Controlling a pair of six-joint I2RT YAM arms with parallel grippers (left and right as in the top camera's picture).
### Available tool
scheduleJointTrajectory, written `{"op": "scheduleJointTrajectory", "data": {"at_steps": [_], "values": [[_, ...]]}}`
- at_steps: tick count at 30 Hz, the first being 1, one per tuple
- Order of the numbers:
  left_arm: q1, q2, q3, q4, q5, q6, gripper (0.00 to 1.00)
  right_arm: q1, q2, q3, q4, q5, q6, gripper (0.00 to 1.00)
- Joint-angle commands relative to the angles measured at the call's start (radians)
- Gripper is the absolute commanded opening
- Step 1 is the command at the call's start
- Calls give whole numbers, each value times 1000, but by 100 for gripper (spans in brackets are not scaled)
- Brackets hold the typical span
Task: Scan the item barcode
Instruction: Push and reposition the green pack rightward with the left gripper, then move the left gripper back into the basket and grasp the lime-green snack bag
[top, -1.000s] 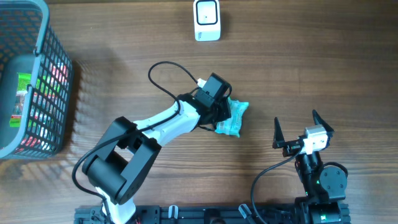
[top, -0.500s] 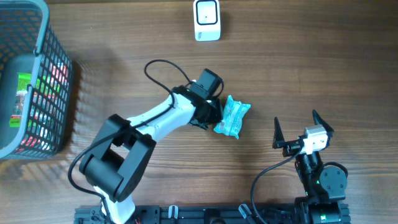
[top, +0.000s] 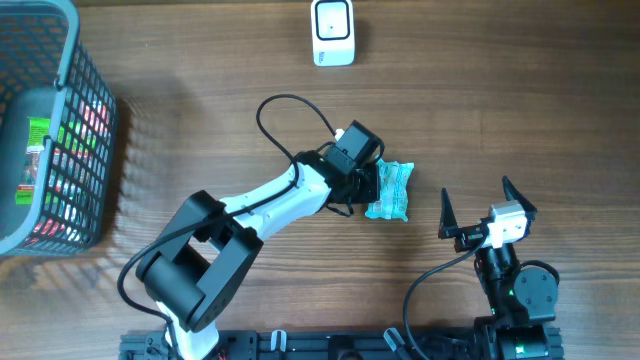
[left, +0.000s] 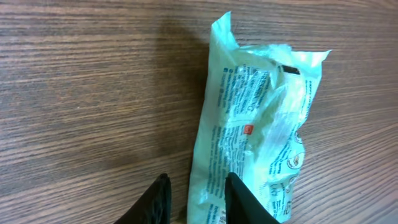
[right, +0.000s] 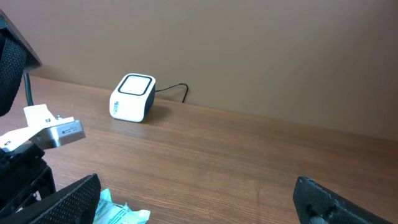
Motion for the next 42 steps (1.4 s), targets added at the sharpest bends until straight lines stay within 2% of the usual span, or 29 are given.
{"op": "scheduleJointTrajectory", "data": {"at_steps": [1,4,8,12,17,22,26,31,35,39,42], "values": [[-3,-4,-10,6,20,-4,25,-3,-3,-1,3,9,-5,99],[-3,-5,-9,7,44,-4,26,-3,-3,-1,3,9,-5,100],[21,-8,64,-54,45,37,36,-3,-3,-1,3,9,-5,100],[139,-38,292,-333,35,158,47,-3,-3,-1,3,9,-5,100],[378,-93,642,-672,-68,227,61,-3,-3,-1,3,9,-5,100],[672,-177,866,-817,-79,255,74,-3,-3,-1,3,9,-5,100],[951,-256,877,-825,-79,240,86,-3,-3,-1,3,9,-5,100],[1245,-254,876,-901,-99,241,95,-3,-3,-1,3,9,-5,100],[1425,-220,854,-962,-175,240,96,-3,-3,-1,3,9,-5,100],[1518,-201,768,-927,-184,240,98,-3,-3,-1,3,9,-5,100],[1547,-188,654,-843,-184,240,100,-3,-3,-1,3,9,-5,100]]}}
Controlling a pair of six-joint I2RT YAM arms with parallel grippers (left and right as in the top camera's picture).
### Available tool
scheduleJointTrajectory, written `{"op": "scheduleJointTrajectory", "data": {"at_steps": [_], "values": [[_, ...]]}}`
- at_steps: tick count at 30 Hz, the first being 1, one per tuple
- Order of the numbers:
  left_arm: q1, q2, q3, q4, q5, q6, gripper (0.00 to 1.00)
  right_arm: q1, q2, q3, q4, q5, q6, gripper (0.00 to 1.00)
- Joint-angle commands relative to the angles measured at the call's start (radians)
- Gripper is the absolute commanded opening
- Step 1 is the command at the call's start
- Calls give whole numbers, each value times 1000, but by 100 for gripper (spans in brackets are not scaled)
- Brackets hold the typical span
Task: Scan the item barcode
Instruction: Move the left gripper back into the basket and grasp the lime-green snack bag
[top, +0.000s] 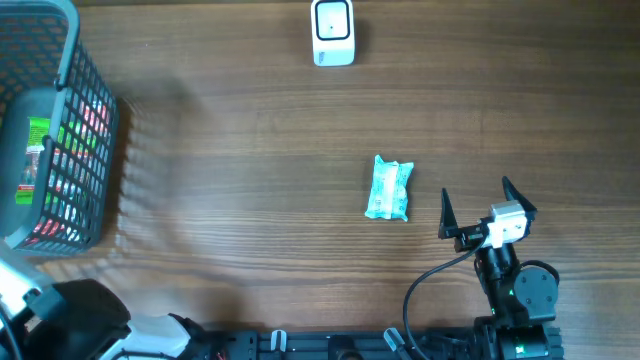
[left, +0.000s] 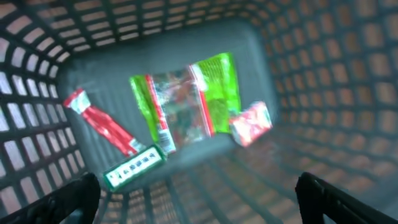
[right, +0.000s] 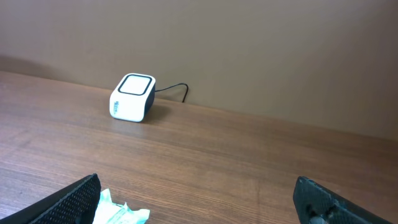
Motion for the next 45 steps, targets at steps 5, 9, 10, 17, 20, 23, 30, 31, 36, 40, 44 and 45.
{"op": "scheduleJointTrajectory", "data": {"at_steps": [5,9,10,17,20,23,30,31,36,40,44,45], "values": [[27,81,-214,206,-16,5,100,-3,-3,-1,3,9,-5,100],[27,152,-216,249,-16,5,100,-3,-3,-1,3,9,-5,100],[27,175,-216,260,-16,5,100,-3,-3,-1,3,9,-5,100],[27,315,-216,311,-10,5,100,-3,-3,-1,3,9,-5,100],[27,357,-216,312,-8,5,100,-3,-3,-1,3,9,-5,100],[24,394,-219,312,0,5,100,-3,-3,-1,3,9,-5,100],[15,462,-219,331,37,5,100,-3,-3,-1,3,9,-5,100],[14,470,-219,336,37,5,100,-3,-3,-1,3,9,-5,100],[6,504,-252,389,37,5,100,-3,-3,-1,3,9,-5,100],[-3,514,-333,467,37,5,84,-3,-3,-1,3,9,-5,100],[0,511,-335,461,37,5,17,-3,-3,-1,3,9,-5,100],[2,509,-334,459,37,5,10,-3,-3,-1,3,9,-5,100]]}}
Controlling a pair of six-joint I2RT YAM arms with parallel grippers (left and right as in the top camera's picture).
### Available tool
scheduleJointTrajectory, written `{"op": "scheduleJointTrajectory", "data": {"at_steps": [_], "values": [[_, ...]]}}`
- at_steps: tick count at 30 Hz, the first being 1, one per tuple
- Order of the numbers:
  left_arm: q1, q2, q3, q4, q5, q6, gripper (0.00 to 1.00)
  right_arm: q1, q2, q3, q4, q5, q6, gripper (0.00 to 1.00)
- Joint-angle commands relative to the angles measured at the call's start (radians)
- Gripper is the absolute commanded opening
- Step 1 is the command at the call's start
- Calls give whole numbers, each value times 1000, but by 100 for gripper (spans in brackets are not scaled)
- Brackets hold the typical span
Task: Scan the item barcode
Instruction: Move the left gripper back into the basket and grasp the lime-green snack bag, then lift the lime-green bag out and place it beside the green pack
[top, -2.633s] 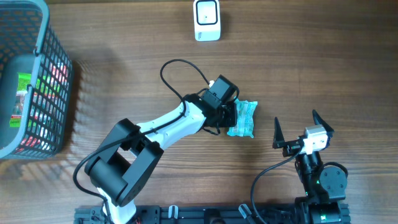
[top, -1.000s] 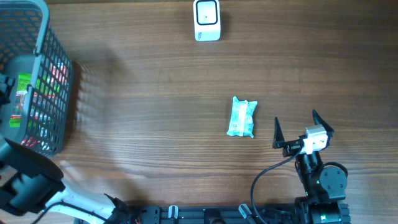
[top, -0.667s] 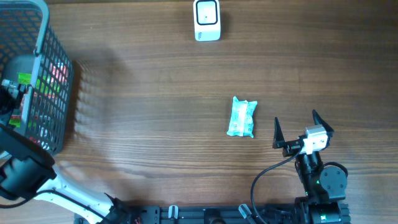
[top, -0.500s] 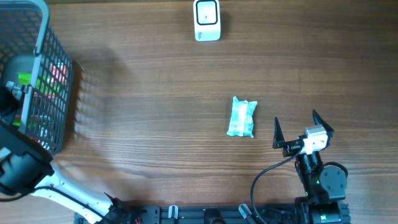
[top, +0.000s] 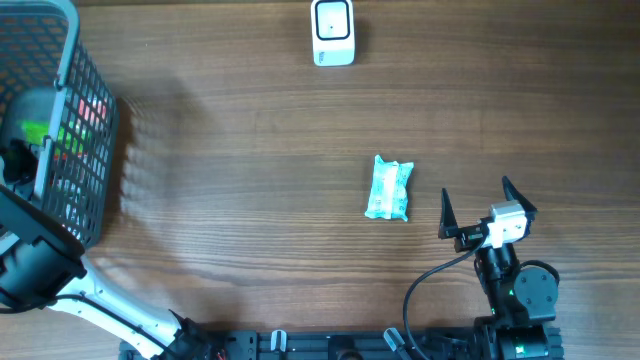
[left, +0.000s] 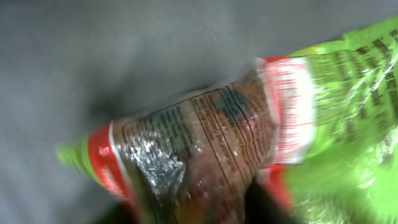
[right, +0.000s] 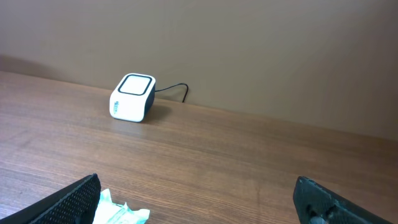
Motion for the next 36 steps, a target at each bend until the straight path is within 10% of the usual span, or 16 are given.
{"op": "scheduleJointTrajectory", "data": {"at_steps": [1,14,20,28,36], "values": [[2,47,-46,-23,16,1,4,-3,-3,-1,3,9,-5,100],[93,-469,192,-134,37,-161,4,-3,-3,-1,3,9,-5,100],[53,-700,191,-130,438,-184,4,-3,-3,-1,3,9,-5,100],[-363,-748,140,-377,359,-21,4,-3,-3,-1,3,9,-5,100],[-875,-745,-267,-250,95,-46,4,-3,-3,-1,3,9,-5,100]]}}
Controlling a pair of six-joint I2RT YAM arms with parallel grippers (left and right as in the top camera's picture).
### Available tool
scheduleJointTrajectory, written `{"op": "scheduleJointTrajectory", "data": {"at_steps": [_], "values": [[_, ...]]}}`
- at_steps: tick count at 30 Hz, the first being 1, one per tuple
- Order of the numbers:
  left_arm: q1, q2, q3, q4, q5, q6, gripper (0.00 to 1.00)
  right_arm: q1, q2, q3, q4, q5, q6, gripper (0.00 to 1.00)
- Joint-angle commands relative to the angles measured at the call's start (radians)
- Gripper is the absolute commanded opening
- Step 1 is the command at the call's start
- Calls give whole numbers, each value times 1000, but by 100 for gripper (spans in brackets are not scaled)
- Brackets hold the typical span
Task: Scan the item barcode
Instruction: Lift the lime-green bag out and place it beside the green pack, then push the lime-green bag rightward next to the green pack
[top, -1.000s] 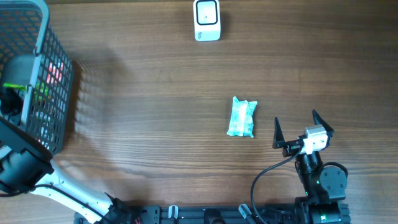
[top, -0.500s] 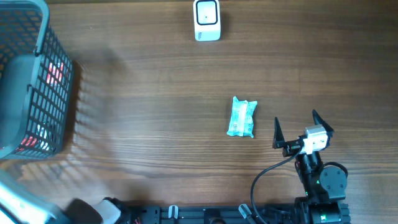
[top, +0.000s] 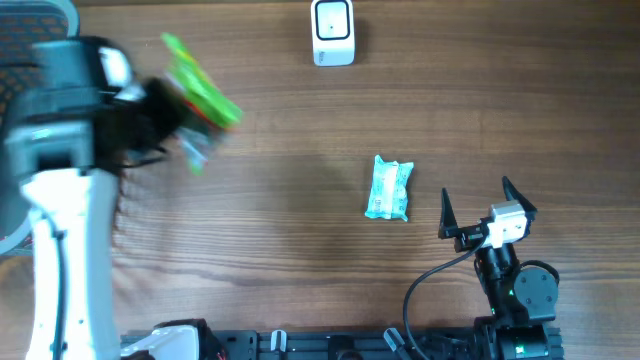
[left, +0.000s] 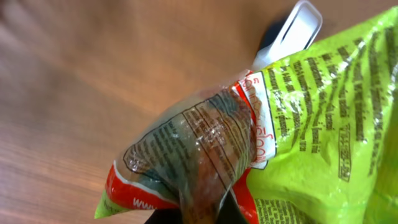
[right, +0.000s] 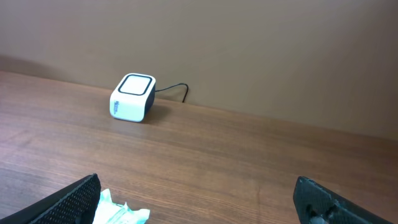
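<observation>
A green and red snack packet (top: 200, 95) hangs in the air over the table's left part, blurred by motion. My left gripper (top: 172, 108) is shut on it. In the left wrist view the packet (left: 298, 124) fills the frame, pinched at its clear end between the dark fingers (left: 200, 214). The white barcode scanner (top: 332, 32) sits at the far middle edge; part of it (left: 292, 28) peeks out behind the packet. My right gripper (top: 472, 215) rests open at the front right, its fingers spread wide (right: 202, 205).
A pale teal packet (top: 389, 188) lies on the table left of the right gripper, its corner (right: 121, 213) showing by the left finger. A grey mesh basket (top: 18, 18) stands at the far left, mostly hidden by the raised left arm. The scanner (right: 132, 98) has a cable behind it.
My left gripper was down inside the basket against the green packet. Now it is out of the basket and over the table, holding that packet in the air. The right arm has not moved.
My left gripper first stood at the teal packet on the table's middle. Then it was open above the basket, with the teal packet left lying on the table. Then it was deep in the basket on the green packet, which it now holds over the table.
</observation>
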Motion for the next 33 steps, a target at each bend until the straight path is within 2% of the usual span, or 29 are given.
{"op": "scheduleJointTrajectory", "data": {"at_steps": [1,6,10,12,13,14,15,17,18,21,23,24,27,33], "values": [[-228,5,-259,161,-103,-35,4,-3,-4,-1,3,9,-5,100],[-419,97,-553,504,-114,-119,4,-3,-4,-1,3,9,-5,100],[-519,253,-602,644,-127,-119,4,-3,-4,-1,3,9,-5,100],[-541,303,-602,678,-128,-119,10,-3,-4,-1,3,9,-5,100],[-546,320,-602,691,-128,-119,16,-3,-4,-1,3,9,-5,100],[-549,323,-602,698,-128,-119,49,-3,-4,-1,3,9,-5,100],[-548,320,-599,699,-128,-119,71,-3,-4,-1,3,9,-5,100],[-548,290,-564,676,-128,-107,86,-3,-4,-1,3,9,-5,100],[-548,269,-536,647,-128,-107,91,-3,-4,-1,3,9,-5,100],[-549,201,-441,542,-128,-81,96,-3,-4,-1,3,9,-5,100],[-551,168,-393,475,-127,-82,94,-3,-4,-1,3,9,-5,100],[-555,159,-391,461,-128,-81,85,-3,-4,-1,3,9,-5,100],[-575,167,-397,417,-128,-81,4,-3,-4,-1,3,9,-5,100],[-647,309,-404,405,-129,-81,4,-3,-4,-1,3,9,-5,100]]}}
